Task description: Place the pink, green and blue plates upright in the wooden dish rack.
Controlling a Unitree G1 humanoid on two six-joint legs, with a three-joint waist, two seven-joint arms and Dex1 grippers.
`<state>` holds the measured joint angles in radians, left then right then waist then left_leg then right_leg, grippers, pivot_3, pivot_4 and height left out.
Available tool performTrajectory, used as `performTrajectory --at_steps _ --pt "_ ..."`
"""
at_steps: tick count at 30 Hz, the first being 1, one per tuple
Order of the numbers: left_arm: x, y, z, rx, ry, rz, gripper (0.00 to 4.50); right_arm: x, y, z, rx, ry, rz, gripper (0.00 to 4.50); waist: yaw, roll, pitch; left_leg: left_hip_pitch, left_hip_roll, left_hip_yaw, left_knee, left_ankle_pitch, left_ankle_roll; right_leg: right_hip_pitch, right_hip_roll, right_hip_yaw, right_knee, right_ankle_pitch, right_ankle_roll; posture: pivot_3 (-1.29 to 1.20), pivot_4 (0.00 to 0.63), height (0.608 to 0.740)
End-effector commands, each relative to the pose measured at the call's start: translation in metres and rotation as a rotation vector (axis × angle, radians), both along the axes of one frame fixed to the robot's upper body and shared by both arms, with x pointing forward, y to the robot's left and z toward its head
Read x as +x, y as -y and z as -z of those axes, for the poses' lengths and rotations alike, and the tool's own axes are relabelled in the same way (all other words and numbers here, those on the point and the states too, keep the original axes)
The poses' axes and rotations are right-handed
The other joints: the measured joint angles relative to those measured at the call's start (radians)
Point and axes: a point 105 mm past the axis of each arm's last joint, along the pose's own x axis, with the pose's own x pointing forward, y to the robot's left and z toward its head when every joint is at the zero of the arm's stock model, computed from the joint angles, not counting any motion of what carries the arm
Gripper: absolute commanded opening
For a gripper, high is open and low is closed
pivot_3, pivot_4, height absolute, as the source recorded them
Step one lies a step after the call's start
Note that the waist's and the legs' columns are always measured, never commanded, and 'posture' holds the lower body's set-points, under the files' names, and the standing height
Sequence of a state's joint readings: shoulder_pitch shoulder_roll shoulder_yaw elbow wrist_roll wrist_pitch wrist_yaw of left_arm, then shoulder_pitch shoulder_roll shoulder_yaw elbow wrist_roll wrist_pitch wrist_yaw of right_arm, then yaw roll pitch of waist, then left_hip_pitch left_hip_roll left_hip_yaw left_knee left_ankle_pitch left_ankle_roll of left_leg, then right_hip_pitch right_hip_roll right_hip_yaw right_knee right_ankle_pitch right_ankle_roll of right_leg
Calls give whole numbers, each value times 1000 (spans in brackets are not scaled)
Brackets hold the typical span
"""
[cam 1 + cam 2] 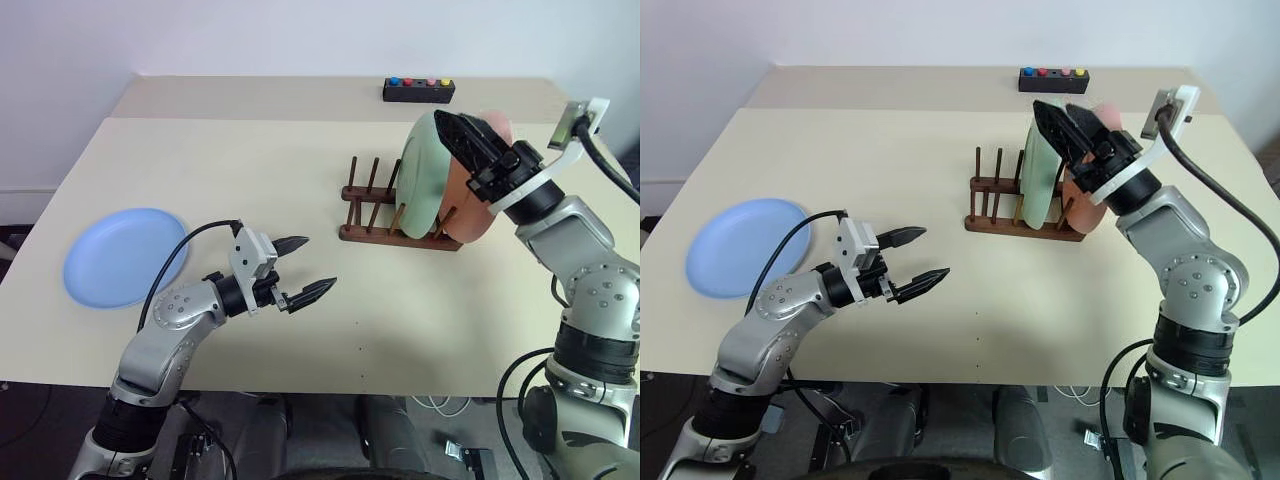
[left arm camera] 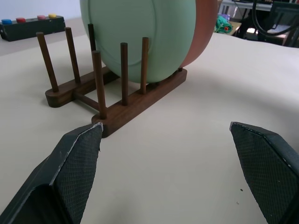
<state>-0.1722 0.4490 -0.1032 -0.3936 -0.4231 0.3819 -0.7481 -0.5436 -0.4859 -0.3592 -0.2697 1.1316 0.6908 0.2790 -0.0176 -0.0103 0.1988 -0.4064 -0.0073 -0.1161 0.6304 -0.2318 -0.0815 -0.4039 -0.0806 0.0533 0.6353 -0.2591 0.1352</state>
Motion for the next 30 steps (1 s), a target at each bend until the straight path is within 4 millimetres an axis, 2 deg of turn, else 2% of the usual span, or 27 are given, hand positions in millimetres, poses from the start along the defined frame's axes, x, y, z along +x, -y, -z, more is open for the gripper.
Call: performTrajectory --at_steps 1,5,8,11,12,14,16,18,19,20,22,24,25,27,30 --pt "-1 2 -8 -6 45 8 4500 -8 4 -31 2 128 30 4458 0 0 0 0 0 0 0 0 0 0 0 0 0 0 0 0 150 734" --pt "3 -3 -10 -7 57 -30 4500 -14 -8 -42 -118 225 26 4458 0 0 0 0 0 0 0 0 0 0 0 0 0 0 0 0 150 734" --pt "15 -17 -19 -36 72 -118 4500 -25 -37 -35 -340 314 -47 4458 0 1 1 0 0 0 0 0 0 0 0 0 -1 0 0 0 150 734" --pt "50 -59 -34 -65 101 -392 4500 -28 -68 -8 -634 412 -104 4458 -1 1 0 0 0 0 0 0 0 -1 0 0 -1 0 0 0 150 734" --pt "62 -83 -39 -76 109 -512 4500 -29 -78 5 -738 453 -130 4458 -3 0 0 0 1 0 0 0 0 -1 1 0 0 0 0 0 150 734" --pt "72 -127 -50 -101 131 -716 4500 -28 -91 24 -849 502 -173 4458 -9 0 0 0 1 0 0 0 0 -1 1 0 -1 0 0 0 150 734" --pt "74 -160 -53 -101 128 -879 4500 -27 -96 31 -881 529 -192 4458 -15 0 0 0 1 0 -1 0 0 -1 1 0 -1 0 1 0 150 734" --pt "72 -186 -59 -93 145 -1012 4500 -25 -98 34 -890 551 -197 4458 -16 -1 1 -1 1 0 -1 0 0 -1 0 0 -2 0 1 0 150 734" --pt "70 -209 -63 -124 135 -1133 4500 -25 -99 35 -890 559 -204 4458 -14 -1 1 -1 0 0 -1 0 0 -1 0 0 -2 0 1 0 150 734" --pt "68 -224 -64 -149 125 -1213 4500 -25 -100 35 -888 565 -209 4458 -12 -1 1 -2 0 0 -1 0 0 -1 0 -1 -2 0 1 0 150 734" --pt "61 -247 -65 -184 103 -1332 4500 -25 -101 36 -884 571 -218 4458 -10 -1 1 -1 0 0 0 0 0 -1 0 -1 -2 0 1 0 150 734" --pt "43 -292 -55 -155 40 -1568 4500 -23 -103 39 -879 568 -234 4458 -8 -2 1 -1 0 -1 0 0 0 -1 0 -1 -2 0 1 0 150 734" --pt "34 -307 -50 -144 13 -1650 4500 -23 -103 40 -880 567 -238 4458 -12 -2 1 -1 0 -1 0 0 0 -1 0 -1 -1 0 1 0 150 734" --pt "22 -324 -42 -180 -40 -1758 4500 -22 -103 43 -883 563 -243 4458 -18 -2 1 -1 0 -1 -1 0 0 -2 0 -1 -1 0 1 0 150 734" --pt "8 -338 -17 -232 -192 -1862 4500 -21 -103 46 -890 561 -243 4458 -15 -2 1 -1 0 -1 -1 0 0 -1 0 -1 -1 0 1 0 150 734"
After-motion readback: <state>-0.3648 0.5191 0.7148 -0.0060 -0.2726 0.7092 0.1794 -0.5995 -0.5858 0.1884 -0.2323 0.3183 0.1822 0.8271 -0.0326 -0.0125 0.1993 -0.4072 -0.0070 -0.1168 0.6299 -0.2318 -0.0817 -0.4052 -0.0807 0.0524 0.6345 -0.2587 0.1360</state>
